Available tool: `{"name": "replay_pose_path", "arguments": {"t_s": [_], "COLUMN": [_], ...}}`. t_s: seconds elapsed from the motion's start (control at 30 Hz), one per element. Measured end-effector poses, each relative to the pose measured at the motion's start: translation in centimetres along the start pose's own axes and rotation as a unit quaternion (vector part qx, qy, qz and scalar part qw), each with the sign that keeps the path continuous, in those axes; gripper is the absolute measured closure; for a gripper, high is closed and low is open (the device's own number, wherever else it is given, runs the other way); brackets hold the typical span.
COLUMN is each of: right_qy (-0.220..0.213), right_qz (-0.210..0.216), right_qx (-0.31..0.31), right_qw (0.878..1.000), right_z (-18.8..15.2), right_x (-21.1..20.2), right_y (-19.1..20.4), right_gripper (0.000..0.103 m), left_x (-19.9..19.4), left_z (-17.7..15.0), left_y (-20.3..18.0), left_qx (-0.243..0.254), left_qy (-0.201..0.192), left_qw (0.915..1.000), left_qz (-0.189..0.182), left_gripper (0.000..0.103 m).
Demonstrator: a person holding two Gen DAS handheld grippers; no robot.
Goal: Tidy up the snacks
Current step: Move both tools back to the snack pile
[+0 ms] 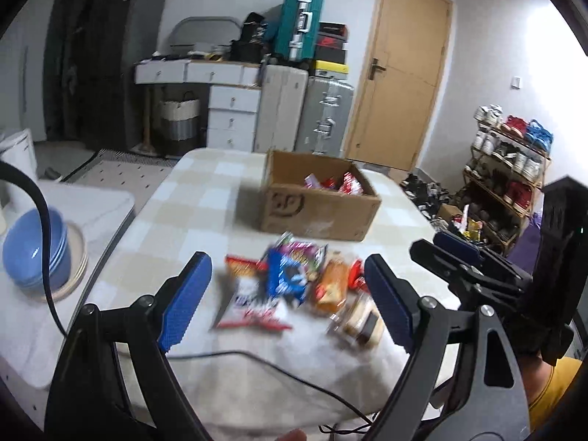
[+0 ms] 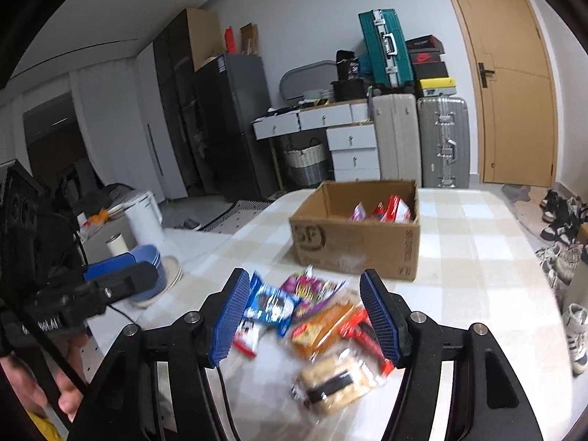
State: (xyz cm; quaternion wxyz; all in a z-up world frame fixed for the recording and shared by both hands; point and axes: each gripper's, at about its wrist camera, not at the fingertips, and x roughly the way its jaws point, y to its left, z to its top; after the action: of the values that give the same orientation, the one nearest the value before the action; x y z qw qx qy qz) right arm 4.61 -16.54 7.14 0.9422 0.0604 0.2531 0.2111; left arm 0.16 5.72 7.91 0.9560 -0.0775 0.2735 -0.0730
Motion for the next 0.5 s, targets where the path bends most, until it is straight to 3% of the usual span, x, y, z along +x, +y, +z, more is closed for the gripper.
{"name": "replay_pose_path", "arguments": {"t_s": [0.23,0.5], "right_qy": [0.043,0.004], "right_qz": [0.006,0.026], "right_qx": [-0.007,-0.008], "right_qw": [0.999,1.000], "right_z": [-3.7,-3.0], "right_x": [1.5,-0.1], "right_y": [-0.5,-0.3], "right_gripper": [0.039,0.038], "left_x": [0.2,-3.6], "left_z": [-2.4,-3.5], "left_y": [1.6,2.3], "left_qx": [-0.016,-0.041], "left_qy": [0.008,-0.029], "left_qw": [0.9995,0.9975], "left_qz": [0.028,0.048], "left_gripper": [0.019,0.019]}}
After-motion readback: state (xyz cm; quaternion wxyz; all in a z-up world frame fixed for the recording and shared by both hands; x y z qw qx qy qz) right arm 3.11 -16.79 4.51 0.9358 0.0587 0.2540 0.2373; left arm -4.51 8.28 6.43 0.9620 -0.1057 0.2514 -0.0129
